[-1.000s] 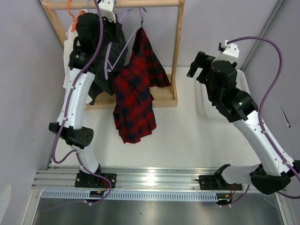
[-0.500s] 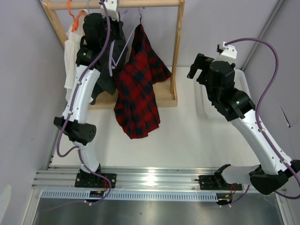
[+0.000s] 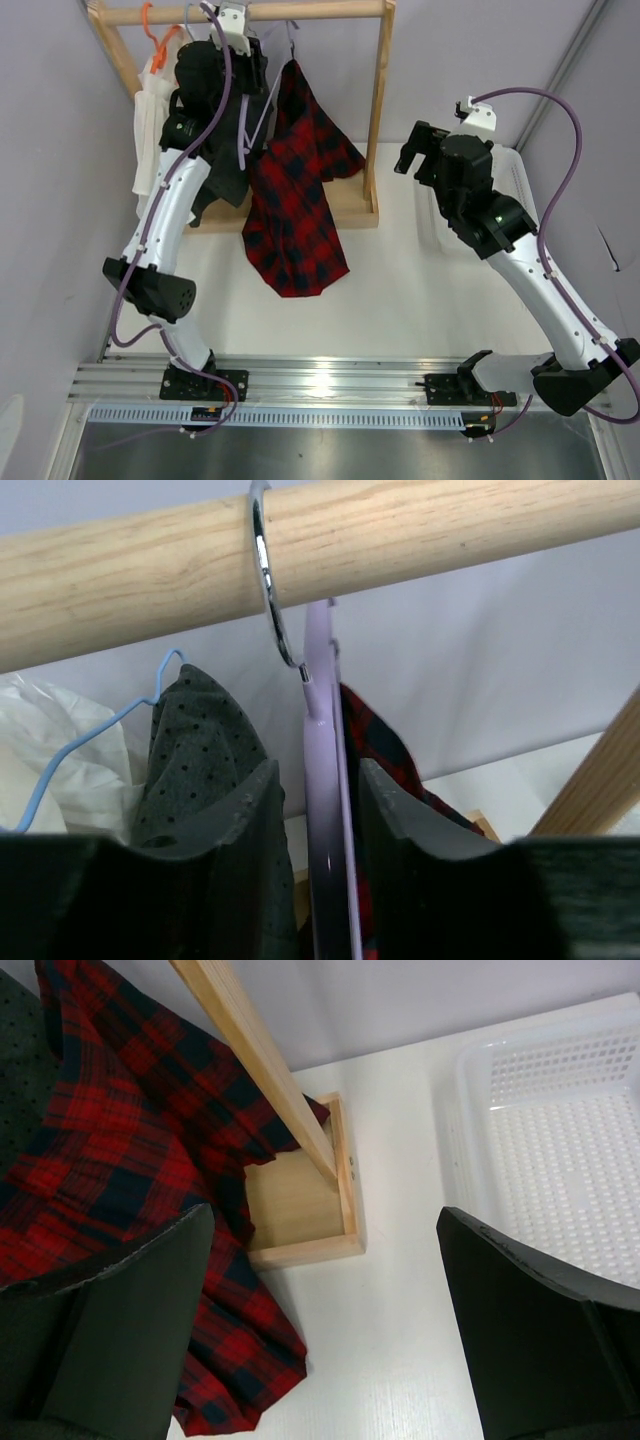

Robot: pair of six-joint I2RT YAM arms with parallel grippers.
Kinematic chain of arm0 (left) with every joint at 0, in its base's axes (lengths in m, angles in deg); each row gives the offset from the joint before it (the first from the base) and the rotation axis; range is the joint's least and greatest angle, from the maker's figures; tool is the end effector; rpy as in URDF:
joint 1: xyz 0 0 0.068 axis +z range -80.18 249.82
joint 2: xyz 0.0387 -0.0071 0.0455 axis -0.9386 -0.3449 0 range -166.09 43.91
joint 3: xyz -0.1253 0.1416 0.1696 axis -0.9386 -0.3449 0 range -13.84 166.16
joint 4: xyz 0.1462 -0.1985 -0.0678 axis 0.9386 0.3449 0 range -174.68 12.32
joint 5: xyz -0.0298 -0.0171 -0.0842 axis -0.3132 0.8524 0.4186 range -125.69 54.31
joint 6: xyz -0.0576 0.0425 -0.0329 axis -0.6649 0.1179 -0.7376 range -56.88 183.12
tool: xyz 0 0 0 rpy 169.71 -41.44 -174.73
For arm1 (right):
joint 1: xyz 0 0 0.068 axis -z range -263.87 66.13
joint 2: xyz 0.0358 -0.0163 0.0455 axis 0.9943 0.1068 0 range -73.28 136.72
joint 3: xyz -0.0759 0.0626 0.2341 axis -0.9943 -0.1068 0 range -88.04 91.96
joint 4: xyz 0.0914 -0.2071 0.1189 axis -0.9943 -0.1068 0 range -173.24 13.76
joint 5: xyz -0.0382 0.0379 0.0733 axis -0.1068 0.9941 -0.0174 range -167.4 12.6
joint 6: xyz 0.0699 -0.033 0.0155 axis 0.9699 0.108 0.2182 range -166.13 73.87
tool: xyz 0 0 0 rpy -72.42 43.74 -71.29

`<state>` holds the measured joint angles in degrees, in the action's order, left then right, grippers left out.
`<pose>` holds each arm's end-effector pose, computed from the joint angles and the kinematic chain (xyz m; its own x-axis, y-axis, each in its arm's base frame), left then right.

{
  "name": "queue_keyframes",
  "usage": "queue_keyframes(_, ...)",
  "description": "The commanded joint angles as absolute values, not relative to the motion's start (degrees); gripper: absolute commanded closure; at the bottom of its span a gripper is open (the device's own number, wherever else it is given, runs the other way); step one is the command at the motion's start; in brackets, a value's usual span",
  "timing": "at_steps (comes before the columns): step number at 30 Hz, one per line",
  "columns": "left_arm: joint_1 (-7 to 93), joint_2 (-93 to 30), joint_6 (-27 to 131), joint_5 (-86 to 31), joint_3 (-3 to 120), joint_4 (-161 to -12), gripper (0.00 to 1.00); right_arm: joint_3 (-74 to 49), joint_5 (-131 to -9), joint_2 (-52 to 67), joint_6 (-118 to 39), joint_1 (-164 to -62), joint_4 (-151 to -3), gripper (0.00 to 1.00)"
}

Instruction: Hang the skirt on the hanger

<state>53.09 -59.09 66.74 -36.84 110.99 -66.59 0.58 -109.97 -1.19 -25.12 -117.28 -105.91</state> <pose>0.3986 -0.1184 0.5054 0.0794 0.0421 -0.9960 0.2641 0.9625 0.0618 0.2574 0.1260 0.4418 -0.1866 0.2389 -0.9529 0.0435 0.9710 0.2349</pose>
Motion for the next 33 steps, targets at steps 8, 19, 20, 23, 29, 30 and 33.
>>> queue_keyframes(8,53.30,-43.74,61.19,-27.70,106.31,-63.95,0.38,-2.08,-104.83,-4.55,-23.46,-114.90,-103.48,0.01)
queue_keyframes(19,53.13,-19.15,53.55,-20.49,80.16,-64.27,0.32,-7.70,-98.23,-5.17,-20.56,-112.61,-107.08,0.01)
queue_keyframes(20,52.95,-16.58,51.97,-20.22,75.24,-65.16,0.31,-8.49,-97.88,-5.17,-20.47,-112.52,-107.26,0.01)
queue_keyframes(23,52.77,-7.20,49.77,-20.75,65.72,-66.48,0.29,-11.74,-96.30,-6.22,-19.77,-112.52,-107.09,0.01)
queue_keyframes(29,52.77,4.87,51.25,-21.46,49.11,-61.57,0.28,-20.17,-96.20,-11.22,-19.85,-112.52,-103.84,0.01)
queue_keyframes(30,52.69,6.02,50.99,-21.63,46.65,-61.39,0.26,-20.71,-96.64,-11.58,-19.59,-112.44,-103.75,0.01)
queue_keyframes(33,52.69,9.28,50.11,-21.71,42.42,-61.74,0.24,-21.95,-97.00,-12.46,-19.15,-112.44,-103.31,0.01)
